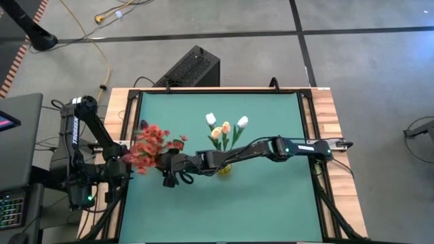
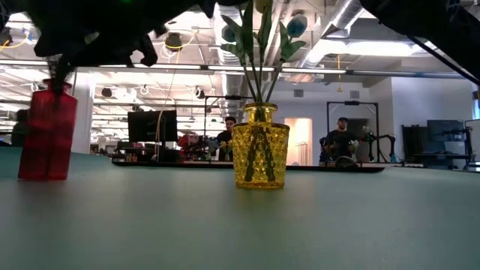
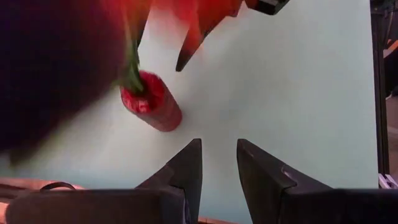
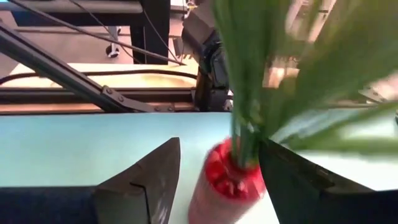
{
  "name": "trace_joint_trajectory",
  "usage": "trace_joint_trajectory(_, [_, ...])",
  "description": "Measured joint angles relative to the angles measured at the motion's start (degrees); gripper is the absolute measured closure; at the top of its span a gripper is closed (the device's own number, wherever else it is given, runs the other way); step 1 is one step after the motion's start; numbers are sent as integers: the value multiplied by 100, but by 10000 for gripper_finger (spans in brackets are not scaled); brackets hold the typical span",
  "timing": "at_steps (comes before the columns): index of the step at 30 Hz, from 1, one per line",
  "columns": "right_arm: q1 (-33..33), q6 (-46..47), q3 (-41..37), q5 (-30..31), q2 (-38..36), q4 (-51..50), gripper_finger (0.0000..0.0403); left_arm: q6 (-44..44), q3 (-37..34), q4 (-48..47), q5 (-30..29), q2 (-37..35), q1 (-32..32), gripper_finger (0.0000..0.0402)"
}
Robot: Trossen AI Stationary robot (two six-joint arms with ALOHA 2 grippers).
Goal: Sort flowers into vase by color
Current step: Put the orange flowers into the red vase, then return to Home Position
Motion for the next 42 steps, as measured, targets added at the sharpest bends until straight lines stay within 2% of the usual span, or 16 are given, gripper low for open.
trace_joint_trajectory(13, [97, -44, 55, 4, -117, -565, 158, -28, 0, 1, 93, 0, 0, 313])
trace_joint_trajectory(22, [396, 8, 44, 4, -764, -1822, 158, 144, 0, 526, 856, -9, -2, 313])
trace_joint_trajectory(29, [627, 89, 45, 13, -1310, -2953, 158, 347, 2, 906, 1772, -120, -4, 313])
trace_joint_trajectory(33, [756, 129, 48, 221, -1480, -3429, 158, 308, 115, 889, 1818, -311, -32, 313])
trace_joint_trajectory(38, [964, 358, 44, 818, -1663, -4176, 158, 124, 277, 891, 1798, -605, -118, 313])
trace_joint_trajectory(42, [1149, 457, 47, 1025, -1665, -4669, 158, 398, 280, 1449, 1611, -881, -259, 313])
